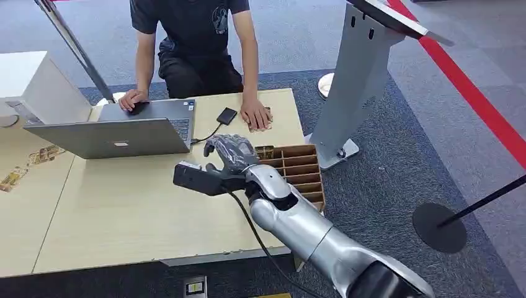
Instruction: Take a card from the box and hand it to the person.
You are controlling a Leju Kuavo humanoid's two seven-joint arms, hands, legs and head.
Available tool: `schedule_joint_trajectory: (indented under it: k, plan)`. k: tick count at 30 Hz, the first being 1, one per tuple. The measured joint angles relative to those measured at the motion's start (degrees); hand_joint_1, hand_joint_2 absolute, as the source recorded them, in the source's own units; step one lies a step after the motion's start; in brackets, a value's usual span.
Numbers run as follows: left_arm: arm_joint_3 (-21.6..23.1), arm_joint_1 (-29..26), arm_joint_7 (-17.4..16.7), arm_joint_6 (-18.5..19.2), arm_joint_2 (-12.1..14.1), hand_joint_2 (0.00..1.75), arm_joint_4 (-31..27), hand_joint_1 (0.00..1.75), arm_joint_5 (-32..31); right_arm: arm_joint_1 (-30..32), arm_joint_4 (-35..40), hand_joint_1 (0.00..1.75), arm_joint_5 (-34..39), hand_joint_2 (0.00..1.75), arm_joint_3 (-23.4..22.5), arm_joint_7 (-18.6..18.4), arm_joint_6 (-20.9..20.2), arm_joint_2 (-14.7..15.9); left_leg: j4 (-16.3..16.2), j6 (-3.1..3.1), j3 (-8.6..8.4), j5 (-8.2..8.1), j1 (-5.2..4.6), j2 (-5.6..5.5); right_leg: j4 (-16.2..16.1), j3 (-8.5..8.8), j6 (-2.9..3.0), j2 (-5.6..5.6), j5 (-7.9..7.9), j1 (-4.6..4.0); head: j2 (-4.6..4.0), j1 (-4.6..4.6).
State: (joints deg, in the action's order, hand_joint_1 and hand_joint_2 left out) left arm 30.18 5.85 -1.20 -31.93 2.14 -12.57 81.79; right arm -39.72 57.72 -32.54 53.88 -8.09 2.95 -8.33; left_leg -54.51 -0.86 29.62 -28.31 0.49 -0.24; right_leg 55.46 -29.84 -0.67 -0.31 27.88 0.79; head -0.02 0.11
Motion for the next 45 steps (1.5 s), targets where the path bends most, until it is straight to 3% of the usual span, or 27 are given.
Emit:
schedule_joint_trajectory:
  k: [4,19,45]
  plan:
    - [0.0,-0.02,-0.35,-0.76,-0.2,0.0,0.0,0.0,0.09,-0.7,-0.83,0.65,0.15,1.75,0.11,-0.96,1.29,0.2,0.0,0.0,0.0,0.0,0.0,0.0,0.0,-0.01,0.0,0.0,0.0,0.0,0.0,0.0]
    - [0.09,0.01,-0.81,-4.37,-0.81,0.0,-0.09,0.0,0.02,-3.32,-1.94,0.8,-1.22,1.75,0.07,-3.36,2.86,1.51,-0.01,0.0,-0.01,0.0,0.0,0.01,0.0,-0.01,0.0,0.0,0.0,0.0,0.0,0.0]
    - [0.48,0.02,-0.41,-4.65,-1.07,0.0,-0.52,0.0,1.07,-2.65,-5.05,0.75,-1.73,1.75,0.2,-5.81,2.34,2.97,-0.01,0.0,-0.01,0.0,0.0,0.01,0.0,-0.02,0.0,0.0,0.0,0.0,0.0,0.0]
